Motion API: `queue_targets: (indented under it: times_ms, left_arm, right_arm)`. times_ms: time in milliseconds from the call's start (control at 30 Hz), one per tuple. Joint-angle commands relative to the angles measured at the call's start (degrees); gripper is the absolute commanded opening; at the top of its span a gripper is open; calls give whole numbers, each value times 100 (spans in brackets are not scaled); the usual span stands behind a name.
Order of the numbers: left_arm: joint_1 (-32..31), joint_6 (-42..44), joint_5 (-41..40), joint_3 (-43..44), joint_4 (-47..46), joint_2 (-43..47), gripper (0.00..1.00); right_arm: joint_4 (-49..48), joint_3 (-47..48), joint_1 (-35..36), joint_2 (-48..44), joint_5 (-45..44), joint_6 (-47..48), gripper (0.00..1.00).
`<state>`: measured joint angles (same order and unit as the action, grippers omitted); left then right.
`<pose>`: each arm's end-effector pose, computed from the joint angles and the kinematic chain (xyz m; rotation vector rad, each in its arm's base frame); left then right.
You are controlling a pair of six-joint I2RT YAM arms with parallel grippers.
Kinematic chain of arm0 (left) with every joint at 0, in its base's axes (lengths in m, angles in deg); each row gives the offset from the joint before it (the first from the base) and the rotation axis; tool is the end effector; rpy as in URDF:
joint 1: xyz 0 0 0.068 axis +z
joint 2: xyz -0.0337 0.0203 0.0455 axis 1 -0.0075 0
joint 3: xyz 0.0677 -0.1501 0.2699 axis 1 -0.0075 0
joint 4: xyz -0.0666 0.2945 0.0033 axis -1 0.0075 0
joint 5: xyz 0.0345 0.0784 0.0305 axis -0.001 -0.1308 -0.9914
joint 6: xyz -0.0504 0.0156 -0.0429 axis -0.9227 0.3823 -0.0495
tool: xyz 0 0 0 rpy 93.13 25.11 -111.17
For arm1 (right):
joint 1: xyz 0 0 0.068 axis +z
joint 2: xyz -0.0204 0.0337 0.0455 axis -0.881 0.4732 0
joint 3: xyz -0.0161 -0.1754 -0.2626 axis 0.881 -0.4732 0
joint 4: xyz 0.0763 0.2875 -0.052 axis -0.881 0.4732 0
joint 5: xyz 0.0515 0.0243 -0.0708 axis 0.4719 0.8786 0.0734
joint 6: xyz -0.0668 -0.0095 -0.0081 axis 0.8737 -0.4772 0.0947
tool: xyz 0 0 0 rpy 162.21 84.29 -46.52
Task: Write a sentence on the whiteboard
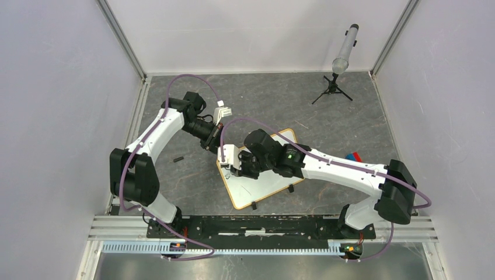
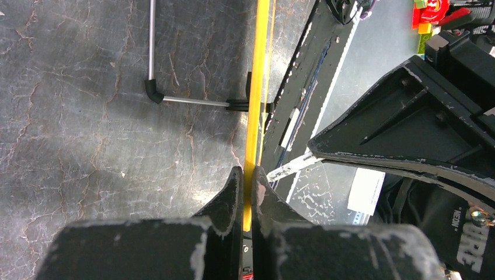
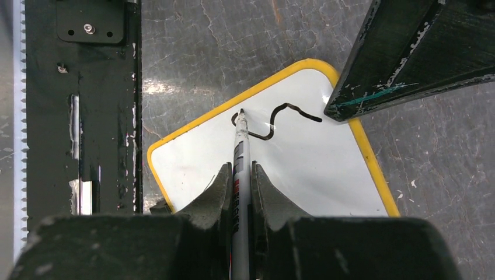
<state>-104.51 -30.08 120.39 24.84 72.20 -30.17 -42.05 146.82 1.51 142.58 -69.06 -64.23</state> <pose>0.3063 -0.1267 0.2913 1.0248 2.4615 -1.2971 0.1575 0.3454 0.3096 -1.6526 1.6411 0.6996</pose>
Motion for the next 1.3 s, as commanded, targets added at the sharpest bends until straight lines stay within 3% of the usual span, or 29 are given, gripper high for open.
queue_targets:
  times_ms: [0, 1267]
  left_arm:
    - [-9, 34, -67, 105, 62, 21, 2]
    - [-9, 23, -108, 117, 57, 5, 2]
  right_arm:
    - [-52, 195, -61, -302, 55, 76, 0]
    - [210, -247, -657, -565, -297, 104, 0]
